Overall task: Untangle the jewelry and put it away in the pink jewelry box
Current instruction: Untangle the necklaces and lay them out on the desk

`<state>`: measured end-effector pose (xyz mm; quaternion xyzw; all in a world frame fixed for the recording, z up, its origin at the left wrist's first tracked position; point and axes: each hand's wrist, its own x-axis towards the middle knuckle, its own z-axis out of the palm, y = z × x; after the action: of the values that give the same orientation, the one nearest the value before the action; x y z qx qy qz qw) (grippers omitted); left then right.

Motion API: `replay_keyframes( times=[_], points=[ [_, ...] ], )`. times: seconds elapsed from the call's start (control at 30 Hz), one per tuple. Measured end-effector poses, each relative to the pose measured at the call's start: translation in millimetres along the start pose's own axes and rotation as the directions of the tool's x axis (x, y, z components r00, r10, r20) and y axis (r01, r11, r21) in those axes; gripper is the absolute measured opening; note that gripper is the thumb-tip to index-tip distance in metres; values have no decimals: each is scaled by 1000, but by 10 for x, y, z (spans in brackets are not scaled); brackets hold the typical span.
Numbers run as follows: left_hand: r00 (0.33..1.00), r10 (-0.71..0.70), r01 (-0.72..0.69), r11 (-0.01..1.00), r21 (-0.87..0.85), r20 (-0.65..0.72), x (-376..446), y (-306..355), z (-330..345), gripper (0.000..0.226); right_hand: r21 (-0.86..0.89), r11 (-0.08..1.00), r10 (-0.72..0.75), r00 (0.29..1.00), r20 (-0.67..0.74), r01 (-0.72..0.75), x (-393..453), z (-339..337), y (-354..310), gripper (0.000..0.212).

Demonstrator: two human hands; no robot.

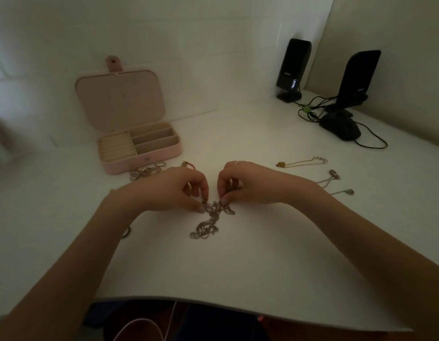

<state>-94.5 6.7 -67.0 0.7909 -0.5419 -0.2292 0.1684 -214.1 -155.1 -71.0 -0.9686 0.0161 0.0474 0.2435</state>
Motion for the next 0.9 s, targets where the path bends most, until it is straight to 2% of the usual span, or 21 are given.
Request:
replay_keyframes(
  times=[0.1,0.2,0.33,0.43,0.5,0.57,0.63,0.67,0.73,0.8,0.9],
  points=[
    [999,33,-33,999,-13,-12,11,-3,22,28,34,999,-4,1000,-6,4,21,3,-4,6],
    [998,59,-60,998,-11,-32,34,16,49,19,246,969,-4,998,-57,18,14,-13,-23,6],
    [991,115,-113,993,39,-64,65,-9,102,11,527,850,44,993,-108,20,-21,-25,10,11],
    [984,118,-132,986,-104,-132,45,-42,80,10,680,731,45,989,-138,61,-59,-49,24,6],
    [977,76,-141,931,-337,-197,19,-16,30,9,798,595,49,987,-156,97,-75,-84,24,12],
    [969,5,-163,761,-628,-245,9,39,-22,15,885,452,60,985,-160,116,-93,-126,40,18],
    [974,-53,-171,475,-863,-222,23,76,-69,27,915,384,58,986,-155,121,-111,-172,56,19],
    [976,-56,-179,338,-924,-209,28,75,-87,29,919,374,51,987,-150,121,-121,-190,62,18],
    [975,-27,-213,131,-968,-219,20,61,-113,20,926,360,44,990,-137,113,-138,-215,69,14],
    [964,-14,-266,8,-964,-266,1,40,-131,6,929,356,43,991,-129,105,-156,-224,76,12],
    [933,-82,-356,-76,-931,-350,7,-9,-141,7,908,408,48,992,-120,90,-191,-223,95,13]
  ],
)
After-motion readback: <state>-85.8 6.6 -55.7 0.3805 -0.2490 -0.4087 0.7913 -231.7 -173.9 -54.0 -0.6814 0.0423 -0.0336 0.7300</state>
